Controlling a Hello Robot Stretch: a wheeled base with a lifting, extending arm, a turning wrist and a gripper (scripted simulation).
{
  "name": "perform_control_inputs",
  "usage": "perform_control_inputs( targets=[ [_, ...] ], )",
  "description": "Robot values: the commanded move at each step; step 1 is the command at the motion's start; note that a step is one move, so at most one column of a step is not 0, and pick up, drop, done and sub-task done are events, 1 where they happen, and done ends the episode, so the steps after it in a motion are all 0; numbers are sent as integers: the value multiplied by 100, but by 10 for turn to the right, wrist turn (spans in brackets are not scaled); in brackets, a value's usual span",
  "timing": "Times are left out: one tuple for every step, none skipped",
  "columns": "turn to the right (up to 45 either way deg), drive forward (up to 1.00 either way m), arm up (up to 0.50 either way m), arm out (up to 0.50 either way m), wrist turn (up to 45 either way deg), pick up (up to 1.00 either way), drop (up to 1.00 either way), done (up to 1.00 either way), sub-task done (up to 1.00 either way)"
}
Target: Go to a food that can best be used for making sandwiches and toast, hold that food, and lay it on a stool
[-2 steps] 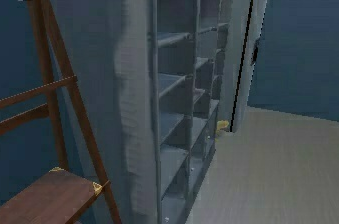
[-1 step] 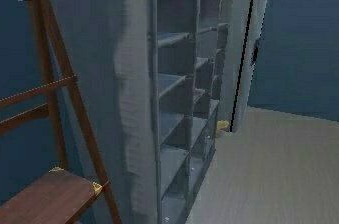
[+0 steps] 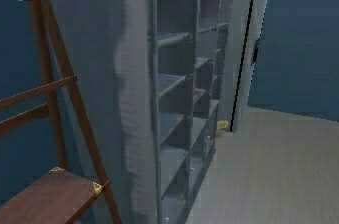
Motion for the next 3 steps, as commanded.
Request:
perform_control_inputs(
  targets=[
    [0, 0, 10, 0, 0, 0, 0, 0, 0],
    [0, 0, 0, 0, -450, 0, 0, 0, 0],
    [0, 0, 0, 0, -450, 0, 0, 0, 0]
  ],
)
